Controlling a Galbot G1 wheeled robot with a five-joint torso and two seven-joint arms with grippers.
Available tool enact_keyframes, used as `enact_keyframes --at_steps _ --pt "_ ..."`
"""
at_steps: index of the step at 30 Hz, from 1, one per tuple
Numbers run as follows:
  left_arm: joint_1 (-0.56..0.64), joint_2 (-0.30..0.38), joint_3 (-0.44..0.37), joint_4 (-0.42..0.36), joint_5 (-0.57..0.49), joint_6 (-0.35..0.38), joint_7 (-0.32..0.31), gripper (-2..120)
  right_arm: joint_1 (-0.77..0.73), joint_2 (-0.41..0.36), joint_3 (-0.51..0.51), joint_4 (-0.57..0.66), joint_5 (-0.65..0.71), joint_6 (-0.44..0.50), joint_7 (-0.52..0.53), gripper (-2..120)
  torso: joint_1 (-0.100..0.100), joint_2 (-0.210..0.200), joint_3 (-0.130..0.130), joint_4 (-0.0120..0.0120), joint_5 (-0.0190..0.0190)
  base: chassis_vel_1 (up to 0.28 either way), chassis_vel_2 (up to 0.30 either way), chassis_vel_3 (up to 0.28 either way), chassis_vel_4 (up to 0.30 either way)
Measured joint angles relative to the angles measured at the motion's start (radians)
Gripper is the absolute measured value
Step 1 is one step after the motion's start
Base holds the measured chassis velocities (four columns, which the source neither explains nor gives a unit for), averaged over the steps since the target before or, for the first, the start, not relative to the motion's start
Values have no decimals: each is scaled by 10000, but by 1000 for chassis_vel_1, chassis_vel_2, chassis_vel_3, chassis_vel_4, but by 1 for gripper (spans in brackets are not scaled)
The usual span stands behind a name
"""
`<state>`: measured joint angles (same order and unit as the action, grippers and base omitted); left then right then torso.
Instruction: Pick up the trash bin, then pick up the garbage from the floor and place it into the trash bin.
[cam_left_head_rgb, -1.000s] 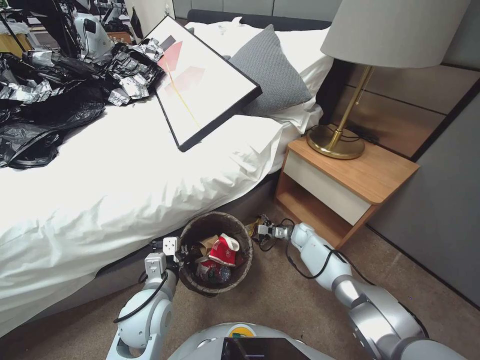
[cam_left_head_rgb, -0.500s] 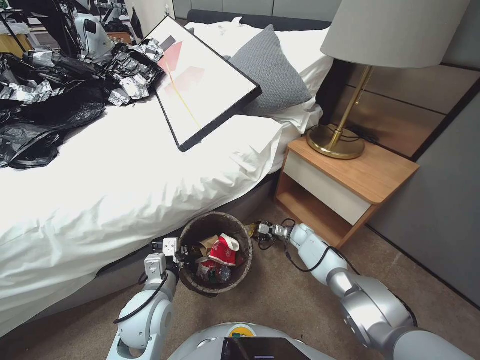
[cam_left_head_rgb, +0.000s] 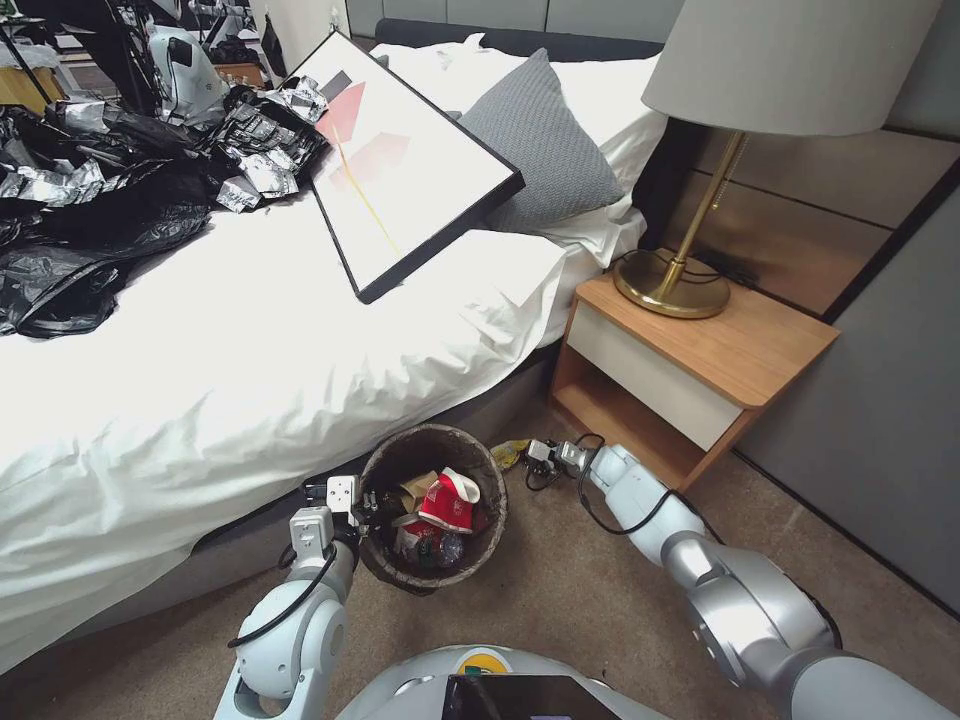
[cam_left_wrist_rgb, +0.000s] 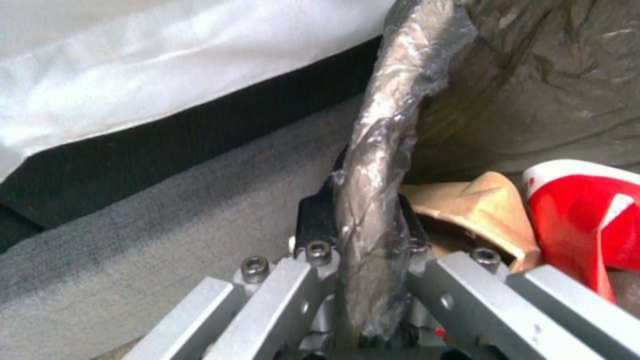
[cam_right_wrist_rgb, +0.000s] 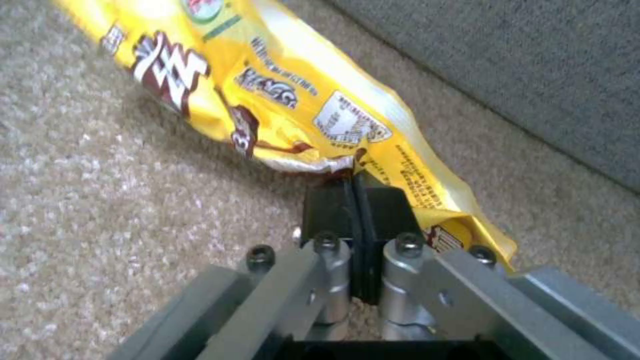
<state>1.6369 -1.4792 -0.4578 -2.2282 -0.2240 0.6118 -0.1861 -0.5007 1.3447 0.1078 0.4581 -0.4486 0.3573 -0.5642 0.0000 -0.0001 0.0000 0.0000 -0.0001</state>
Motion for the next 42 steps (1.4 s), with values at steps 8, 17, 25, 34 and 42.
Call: enact_keyframes --at_steps 8,17,25,34,42 --pt "4 2 24 -17 -1 9 3 0 7 -52 -83 82 215 58 41 0 0 0 0 0 1 0 0 0 0" --pt "13 13 10 -48 -3 14 14 0 -103 -102 15 450 444 336 280 0 0 0 0 2 0 0 0 0 0" --pt "-146 76 -188 87 -186 14 25 0 -1686 -463 868 3101 1874 743 857 0 0 0 -1 0 1 0 0 0 0" --pt "-190 121 -220 168 -265 13 19 0 -4646 -939 1702 7641 4749 768 1260 0 0 0 -2 -2 6 0 0 0 0" --pt "-215 119 -4 236 -178 10 4 0 -7936 -1459 2985 13951 7868 330 258 0 -1 2 -2 1 0 0 0 0 0"
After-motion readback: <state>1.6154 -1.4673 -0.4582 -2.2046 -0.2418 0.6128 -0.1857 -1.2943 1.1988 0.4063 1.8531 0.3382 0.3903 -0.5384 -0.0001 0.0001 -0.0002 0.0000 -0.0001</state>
